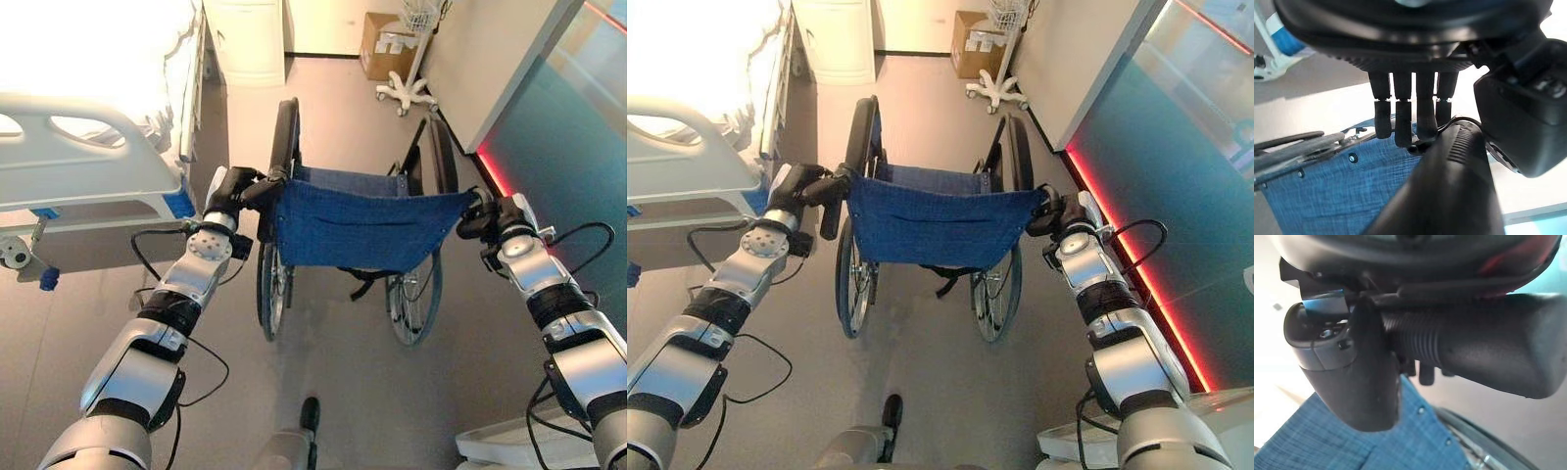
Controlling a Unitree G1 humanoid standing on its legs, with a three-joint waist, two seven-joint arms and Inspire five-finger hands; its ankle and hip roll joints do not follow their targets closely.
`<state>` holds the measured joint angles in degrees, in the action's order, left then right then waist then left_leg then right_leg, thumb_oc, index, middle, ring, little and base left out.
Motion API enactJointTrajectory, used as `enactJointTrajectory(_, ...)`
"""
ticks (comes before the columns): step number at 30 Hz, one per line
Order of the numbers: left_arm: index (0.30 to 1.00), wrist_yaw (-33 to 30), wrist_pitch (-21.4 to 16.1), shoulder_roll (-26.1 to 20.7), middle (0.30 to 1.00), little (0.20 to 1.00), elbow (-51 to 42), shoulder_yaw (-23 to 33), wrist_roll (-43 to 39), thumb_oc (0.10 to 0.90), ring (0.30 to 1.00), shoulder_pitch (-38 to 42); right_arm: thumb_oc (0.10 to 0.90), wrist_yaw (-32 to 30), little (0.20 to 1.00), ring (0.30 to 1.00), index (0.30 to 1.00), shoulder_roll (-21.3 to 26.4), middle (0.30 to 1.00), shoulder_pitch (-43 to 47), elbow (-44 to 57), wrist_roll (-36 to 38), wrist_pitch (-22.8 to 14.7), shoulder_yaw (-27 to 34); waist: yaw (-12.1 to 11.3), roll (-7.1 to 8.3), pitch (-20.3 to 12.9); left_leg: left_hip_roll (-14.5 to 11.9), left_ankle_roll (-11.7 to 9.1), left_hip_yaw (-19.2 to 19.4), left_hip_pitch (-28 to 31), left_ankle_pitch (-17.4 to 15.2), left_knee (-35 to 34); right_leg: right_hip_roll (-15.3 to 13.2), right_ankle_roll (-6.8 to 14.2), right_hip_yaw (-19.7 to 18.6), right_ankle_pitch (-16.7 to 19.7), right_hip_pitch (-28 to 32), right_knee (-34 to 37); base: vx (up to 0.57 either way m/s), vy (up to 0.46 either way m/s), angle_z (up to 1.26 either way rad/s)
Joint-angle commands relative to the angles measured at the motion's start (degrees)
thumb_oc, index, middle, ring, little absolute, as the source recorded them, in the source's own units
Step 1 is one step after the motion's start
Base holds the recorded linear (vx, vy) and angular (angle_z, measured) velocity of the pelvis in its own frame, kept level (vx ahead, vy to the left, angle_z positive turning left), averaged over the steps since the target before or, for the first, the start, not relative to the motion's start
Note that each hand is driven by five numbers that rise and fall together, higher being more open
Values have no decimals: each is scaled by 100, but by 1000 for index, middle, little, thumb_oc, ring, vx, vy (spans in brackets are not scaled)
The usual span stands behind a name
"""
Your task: Push the wheelchair next to the bed
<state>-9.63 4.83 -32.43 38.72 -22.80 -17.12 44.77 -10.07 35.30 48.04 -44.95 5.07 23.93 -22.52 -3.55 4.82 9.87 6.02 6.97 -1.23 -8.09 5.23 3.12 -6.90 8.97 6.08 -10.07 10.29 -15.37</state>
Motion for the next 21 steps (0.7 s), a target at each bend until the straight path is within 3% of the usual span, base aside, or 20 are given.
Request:
enactJointTrajectory(1, 300, -6, -103, -63, 300, 300, -217, -139, 452, 400, 300, -437, 400, 249, 300, 300, 300, -106, 300, 16, 961, -792, -1011, -1048, -221, -244, -41, -122, -464, 3, 172, -92, -126, -43, -30, -540, 2096, -838, -203, 345, 74, 24)
enactJointTrajectory(3, 300, 62, -128, -98, 300, 300, -220, -155, 417, 400, 300, -415, 400, 363, 300, 300, 300, -27, 300, 9, 990, -815, -896, -1063, 3, -365, 66, -165, -463, -211, 528, -165, -258, 2, -96, -596, 2069, -1561, -102, 310, -16, 16)
enactJointTrajectory(5, 300, 180, -131, -170, 300, 300, -269, -202, 364, 400, 300, -351, 400, 513, 300, 300, 300, 116, 300, 31, 1037, -784, -723, -1089, 211, -362, 231, -91, -411, -372, 782, -403, -248, -62, -95, -676, 2324, -2154, 209, 272, -85, 30)
enactJointTrajectory(8, 300, 343, -208, -273, 300, 300, -319, -275, 226, 400, 300, -139, 400, 739, 300, 300, 300, 356, 300, 234, 1065, -685, -506, -1090, 430, -316, 464, -13, -384, -616, 1144, -844, -69, -193, -21, -731, 2431, -2502, 1524, 348, -146, 84)
enactJointTrajectory(13, 300, 493, -214, -248, 300, 300, -355, -250, 247, 400, 300, -131, 400, 862, 300, 300, 300, 388, 300, 309, 1271, -697, -17, -1033, 473, -249, 528, -113, -464, -764, 1350, -1152, 230, -232, 5, -721, 2273, -2408, 1885, 395, -227, 66)
enactJointTrajectory(17, 300, 548, -156, -196, 300, 300, -469, -111, 210, 400, 300, -426, 400, 904, 300, 300, 300, 533, 300, 44, 1375, -702, -85, -868, 543, -127, 436, -159, -542, -878, 1490, -1379, 415, -158, 2, -898, 2174, -2163, 1402, 382, -257, 86)
enactJointTrajectory(19, 300, 504, -52, -104, 300, 300, -492, -55, 203, 400, 300, -559, 400, 1063, 300, 300, 300, 538, 300, 3, 1358, -774, -170, -877, 595, -122, 348, -528, -782, -820, 1821, -1439, 390, -232, 13, -765, 2206, -2115, 997, 414, -276, 83)
enactJointTrajectory(21, 300, 473, -45, -50, 300, 300, -476, -63, 265, 400, 300, -585, 400, 1086, 300, 300, 300, 542, 300, 20, 1338, -731, -157, -887, 625, -120, 314, -760, -892, -680, 1959, -1352, 274, -239, -25, -624, 2207, -2008, 1094, 333, -257, 61)
